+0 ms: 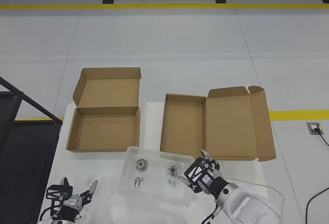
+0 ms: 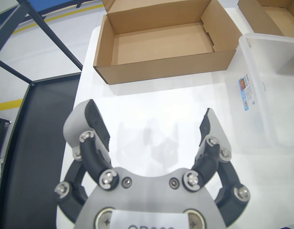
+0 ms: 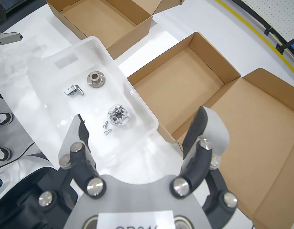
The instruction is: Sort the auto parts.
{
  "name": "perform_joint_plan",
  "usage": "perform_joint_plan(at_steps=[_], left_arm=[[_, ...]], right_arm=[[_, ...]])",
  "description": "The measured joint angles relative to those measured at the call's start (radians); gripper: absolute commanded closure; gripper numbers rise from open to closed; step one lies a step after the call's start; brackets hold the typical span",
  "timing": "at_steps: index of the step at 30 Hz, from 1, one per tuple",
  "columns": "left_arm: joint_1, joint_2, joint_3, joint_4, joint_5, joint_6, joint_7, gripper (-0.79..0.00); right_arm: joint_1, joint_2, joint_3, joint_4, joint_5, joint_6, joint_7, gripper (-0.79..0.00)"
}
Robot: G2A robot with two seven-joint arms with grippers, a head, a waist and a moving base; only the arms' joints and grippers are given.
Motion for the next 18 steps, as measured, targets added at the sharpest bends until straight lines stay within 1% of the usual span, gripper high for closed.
perform_joint_plan(at_steps=[3, 4, 6, 7, 9, 13, 18], left_arm=[[0.0, 0.0, 0.0, 0.0, 0.0, 0.0, 0.0, -0.785], [0.0, 0.0, 0.0, 0.0, 0.0, 0.0, 0.0, -0.785], [0.0, 0.0, 0.0, 0.0, 0.0, 0.0, 0.0, -0.785], [0.0, 0.0, 0.0, 0.0, 0.0, 0.0, 0.0, -0.785], [0.0, 0.0, 0.0, 0.0, 0.0, 0.0, 0.0, -0.785], [0.0, 0.0, 0.0, 0.0, 0.0, 0.0, 0.0, -0.785], [0.0, 0.0, 0.0, 0.0, 0.0, 0.0, 0.0, -0.785]], right_arm=[[-0.002, 0.0, 0.0, 0.001, 0.002, 0.001, -0.003, -0.785], [-0.008, -0.001, -0.002, 0.01, 0.007, 0.004, -0.022, -0.785], [-0.007, -0.004, -0.02, 0.043, 0.013, 0.005, -0.06, -0.785], [0.01, -0.008, -0.044, 0.071, 0.018, 0.003, -0.06, -0.785], [0.059, -0.018, -0.091, 0.118, 0.038, -0.003, -0.025, -0.785], [0.197, -0.052, -0.207, 0.242, 0.136, 0.028, 0.088, -0.785], [0.314, -0.087, -0.297, 0.383, 0.215, 0.083, 0.186, -0.785]])
